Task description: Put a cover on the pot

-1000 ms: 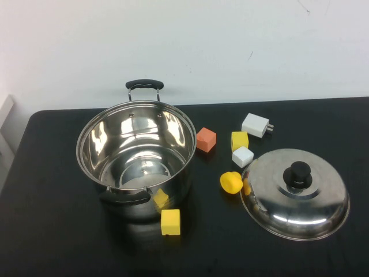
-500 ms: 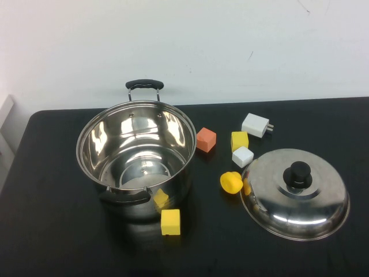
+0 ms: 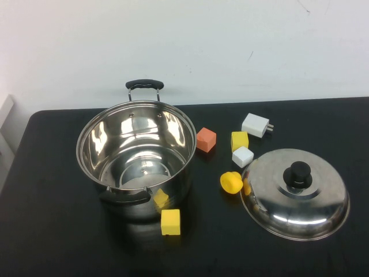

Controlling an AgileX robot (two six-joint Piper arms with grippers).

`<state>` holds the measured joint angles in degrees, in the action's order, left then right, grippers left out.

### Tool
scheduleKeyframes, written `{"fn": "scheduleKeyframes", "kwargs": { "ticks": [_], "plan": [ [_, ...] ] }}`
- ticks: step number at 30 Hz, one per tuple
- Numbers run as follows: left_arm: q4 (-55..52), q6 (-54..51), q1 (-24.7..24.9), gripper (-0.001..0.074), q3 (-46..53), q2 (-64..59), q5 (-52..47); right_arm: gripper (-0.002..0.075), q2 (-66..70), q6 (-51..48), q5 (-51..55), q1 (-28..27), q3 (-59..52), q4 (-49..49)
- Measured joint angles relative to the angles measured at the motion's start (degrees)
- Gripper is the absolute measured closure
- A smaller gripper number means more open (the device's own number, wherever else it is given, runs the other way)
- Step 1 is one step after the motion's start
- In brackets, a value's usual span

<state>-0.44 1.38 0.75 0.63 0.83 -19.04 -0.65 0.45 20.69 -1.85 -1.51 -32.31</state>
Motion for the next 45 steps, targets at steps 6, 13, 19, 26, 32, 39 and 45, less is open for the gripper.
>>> {"fn": "scheduleKeyframes", "kwargs": {
  "ticks": [6,13,19,26,32,39,45],
  "plan": [
    [0.0,0.0,0.0,0.0736,0.0,0.0,0.0,0.0728,0.0,-1.56,0.16,0.0,0.02,-13.97],
    [0.0,0.0,0.0,0.0737,0.0,0.0,0.0,0.0728,0.0,-18.27,-0.88,0.0,0.02,-14.84],
    [0.0,0.0,0.0,0.0737,0.0,0.0,0.0,0.0728,0.0,-33.84,0.19,0.0,2.38,-18.32],
    [0.0,0.0,0.0,0.0736,0.0,0.0,0.0,0.0728,9.78,-54.94,4.18,0.0,16.29,-19.22],
    [0.0,0.0,0.0,0.0736,0.0,0.0,0.0,0.0688,25.92,-70.58,6.56,0.0,25.35,-25.35],
    [0.0,0.1,0.0,0.0736,0.0,0.0,0.0,0.0497,41.89,-91.2,6.82,1.6,27.5,-49.99],
    [0.0,0.1,0.0,0.0736,0.0,0.0,0.0,0.0461,50.05,-106.8,6.82,4.44,28.87,-63.37]
  ]
}}
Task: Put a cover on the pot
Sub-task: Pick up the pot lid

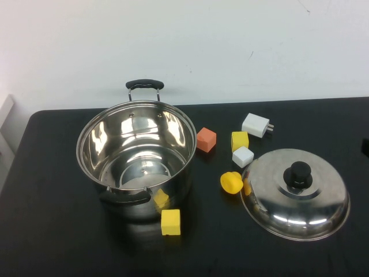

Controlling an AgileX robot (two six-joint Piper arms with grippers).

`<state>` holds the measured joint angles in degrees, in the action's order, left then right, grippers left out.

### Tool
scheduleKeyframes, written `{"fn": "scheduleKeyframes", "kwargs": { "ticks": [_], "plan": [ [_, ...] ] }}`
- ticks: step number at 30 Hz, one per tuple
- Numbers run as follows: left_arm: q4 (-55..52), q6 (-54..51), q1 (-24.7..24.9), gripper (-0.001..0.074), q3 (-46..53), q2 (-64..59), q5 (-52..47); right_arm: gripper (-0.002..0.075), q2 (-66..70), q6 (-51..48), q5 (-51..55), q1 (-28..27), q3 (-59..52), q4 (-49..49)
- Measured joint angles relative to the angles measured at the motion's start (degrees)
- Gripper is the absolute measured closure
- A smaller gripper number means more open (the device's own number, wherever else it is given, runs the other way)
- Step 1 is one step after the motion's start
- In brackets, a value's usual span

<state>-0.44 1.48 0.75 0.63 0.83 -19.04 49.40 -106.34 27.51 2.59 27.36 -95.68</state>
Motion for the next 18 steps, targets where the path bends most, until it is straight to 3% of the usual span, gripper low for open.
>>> {"fn": "scheduleKeyframes", "kwargs": {
  "ticks": [10,15,18],
  "plan": [
    [0.0,0.0,0.0,0.0736,0.0,0.0,0.0,0.0459,1.29,-3.98,0.16,1.37,2.45,-1.56],
    [0.0,0.0,0.0,0.0736,0.0,0.0,0.0,0.0459,1.29,2.29,-5.59,1.37,2.95,-0.92],
    [0.0,0.0,0.0,0.0736,0.0,0.0,0.0,0.0459,1.29,10.92,-10.19,1.37,4.29,5.21]
  ]
}}
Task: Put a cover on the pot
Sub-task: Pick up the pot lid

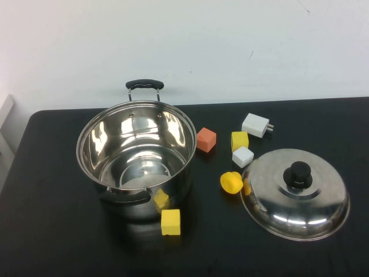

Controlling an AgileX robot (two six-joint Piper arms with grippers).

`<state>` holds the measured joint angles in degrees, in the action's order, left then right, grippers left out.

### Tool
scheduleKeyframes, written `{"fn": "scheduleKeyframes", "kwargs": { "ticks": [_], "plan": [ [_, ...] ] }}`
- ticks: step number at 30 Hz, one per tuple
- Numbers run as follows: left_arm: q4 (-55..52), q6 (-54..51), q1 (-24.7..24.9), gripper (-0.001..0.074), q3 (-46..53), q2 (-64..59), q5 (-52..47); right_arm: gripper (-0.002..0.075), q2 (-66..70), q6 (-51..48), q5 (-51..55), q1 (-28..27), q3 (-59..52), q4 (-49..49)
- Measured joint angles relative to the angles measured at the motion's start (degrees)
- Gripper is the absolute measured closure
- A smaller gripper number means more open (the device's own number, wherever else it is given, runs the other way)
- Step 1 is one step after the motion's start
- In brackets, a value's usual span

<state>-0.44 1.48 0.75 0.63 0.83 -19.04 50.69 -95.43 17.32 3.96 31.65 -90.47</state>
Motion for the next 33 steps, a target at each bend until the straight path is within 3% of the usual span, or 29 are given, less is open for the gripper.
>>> {"fn": "scheduleKeyframes", "kwargs": {
  "ticks": [4,10,15,20,22,26,33],
  "plan": [
    [0.0,0.0,0.0,0.0736,0.0,0.0,0.0,0.0459,0.0,23.72,-7.39,0.22,0.9,18.26],
    [0.0,0.0,0.0,0.0736,0.0,0.0,0.0,0.0458,1.76,70.85,-16.59,2.15,0.99,62.05],
    [0.0,0.0,0.0,0.0736,0.0,0.0,0.0,0.0439,9.62,98.24,-36.4,4.94,-4.15,87.41],
    [0.0,-0.12,0.0,0.0736,0.0,0.0,0.0,0.0277,23.82,105.18,-69.49,5.61,-9.74,99.26],
    [0.0,-0.12,0.0,0.0736,0.0,0.0,0.0,0.0217,30.34,105.77,-77.09,5.61,-9.86,101.82],
    [0.0,-0.12,0.0,0.0736,0.0,0.0,0.0,0.0173,41.58,105.67,-81.52,5.74,-9.65,105.62],
    [0.0,-0.12,0.0,0.0736,0.0,0.0,0.0,0.0168,54.73,102.52,-81.86,6.07,-5.19,106.71]
  ]
}}
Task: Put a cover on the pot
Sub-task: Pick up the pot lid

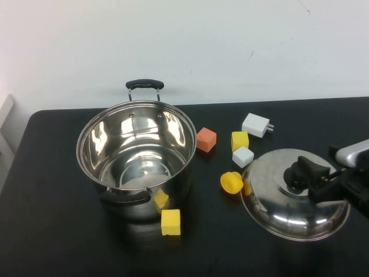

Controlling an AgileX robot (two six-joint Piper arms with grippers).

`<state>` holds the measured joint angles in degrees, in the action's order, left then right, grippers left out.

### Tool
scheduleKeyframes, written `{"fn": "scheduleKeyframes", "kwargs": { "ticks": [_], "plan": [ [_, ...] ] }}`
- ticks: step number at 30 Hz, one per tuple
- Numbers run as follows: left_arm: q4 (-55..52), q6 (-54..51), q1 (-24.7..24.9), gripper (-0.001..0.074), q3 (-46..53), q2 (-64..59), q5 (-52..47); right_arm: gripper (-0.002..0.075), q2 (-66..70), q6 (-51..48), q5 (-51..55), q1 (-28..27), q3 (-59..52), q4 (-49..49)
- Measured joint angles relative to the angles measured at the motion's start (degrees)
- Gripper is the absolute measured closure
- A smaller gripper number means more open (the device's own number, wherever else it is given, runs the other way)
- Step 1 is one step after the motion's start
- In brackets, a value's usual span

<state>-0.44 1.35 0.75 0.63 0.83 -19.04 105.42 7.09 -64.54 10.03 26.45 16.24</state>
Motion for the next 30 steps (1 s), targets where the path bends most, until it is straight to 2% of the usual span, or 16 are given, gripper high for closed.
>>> {"fn": "scheduleKeyframes", "kwargs": {
  "ticks": [5,18,21,25,30],
  "plan": [
    [0.0,0.0,0.0,0.0736,0.0,0.0,0.0,0.0167,6.46,-3.84,-0.49,0.0,4.69,0.11],
    [0.0,0.0,0.0,0.0737,0.0,0.0,0.0,0.0172,18.66,-4.93,-2.56,0.12,10.27,0.11],
    [0.0,0.0,0.0,0.0737,0.0,0.0,0.0,0.0224,19.41,-4.92,-3.87,0.12,10.41,0.11],
    [0.0,0.12,0.0,0.0737,0.0,0.0,0.0,0.0383,19.49,-4.82,-4.5,0.12,10.66,0.11],
    [0.0,0.12,0.0,0.0737,0.0,0.0,0.0,0.0382,17.1,-2.01,-3.18,0.12,9.42,0.0]
  ]
}}
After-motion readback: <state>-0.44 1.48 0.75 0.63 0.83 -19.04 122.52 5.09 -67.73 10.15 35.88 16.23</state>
